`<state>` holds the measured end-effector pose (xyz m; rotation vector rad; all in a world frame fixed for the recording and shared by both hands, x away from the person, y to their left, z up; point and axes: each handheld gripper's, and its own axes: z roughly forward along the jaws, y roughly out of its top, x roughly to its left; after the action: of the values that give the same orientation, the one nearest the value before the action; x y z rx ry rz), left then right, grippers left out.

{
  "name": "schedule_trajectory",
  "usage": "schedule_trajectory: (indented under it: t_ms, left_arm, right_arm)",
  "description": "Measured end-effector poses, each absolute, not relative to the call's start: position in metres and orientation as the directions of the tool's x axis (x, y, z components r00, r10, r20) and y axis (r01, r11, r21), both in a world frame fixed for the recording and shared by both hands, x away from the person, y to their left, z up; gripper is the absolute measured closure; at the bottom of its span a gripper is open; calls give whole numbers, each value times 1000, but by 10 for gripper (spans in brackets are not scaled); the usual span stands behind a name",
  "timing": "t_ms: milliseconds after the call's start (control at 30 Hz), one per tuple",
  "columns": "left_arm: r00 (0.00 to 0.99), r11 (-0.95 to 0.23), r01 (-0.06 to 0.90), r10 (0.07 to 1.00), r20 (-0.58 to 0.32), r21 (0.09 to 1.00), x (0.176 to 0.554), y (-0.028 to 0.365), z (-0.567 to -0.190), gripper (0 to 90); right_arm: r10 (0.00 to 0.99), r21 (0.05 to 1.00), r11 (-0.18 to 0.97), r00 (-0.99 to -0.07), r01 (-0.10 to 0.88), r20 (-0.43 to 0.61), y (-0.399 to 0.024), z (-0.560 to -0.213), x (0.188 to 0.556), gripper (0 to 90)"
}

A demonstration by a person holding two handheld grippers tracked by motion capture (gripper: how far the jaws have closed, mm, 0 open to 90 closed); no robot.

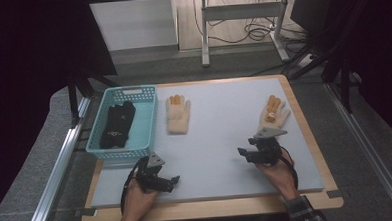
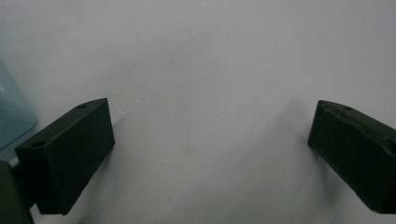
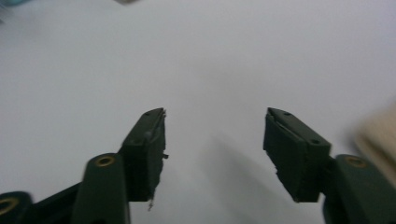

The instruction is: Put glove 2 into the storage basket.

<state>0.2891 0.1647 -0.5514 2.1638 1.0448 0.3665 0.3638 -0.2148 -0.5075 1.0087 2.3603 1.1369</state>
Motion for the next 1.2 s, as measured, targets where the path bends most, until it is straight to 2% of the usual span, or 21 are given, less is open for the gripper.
schedule_trajectory:
  t_ms: [267, 633, 767, 933, 1200]
  left_arm:
    - [634, -432, 574, 772, -44, 696, 289, 165, -551, 11]
    - [637, -439, 571, 770, -38, 694, 289, 165, -551, 11]
    - [637, -438, 571, 770, -38, 694, 289, 165, -551, 11]
    - [636, -435, 572, 771, -41, 695, 289, 165, -551, 11]
    - [636, -436, 571, 770, -40, 695, 289, 165, -551, 11]
  right_arm:
    - [646, 783, 454, -762, 425, 39, -157, -496, 405, 579]
    - [587, 765, 512, -810, 390, 20, -91, -496, 446, 677]
    - [574, 767, 512, -818, 386, 29, -74, -497, 460, 674]
    - [565, 766, 510, -824, 391, 44, -54, -503, 474, 620]
    - [569, 752, 538, -822, 381, 9, -27, -515, 492, 566]
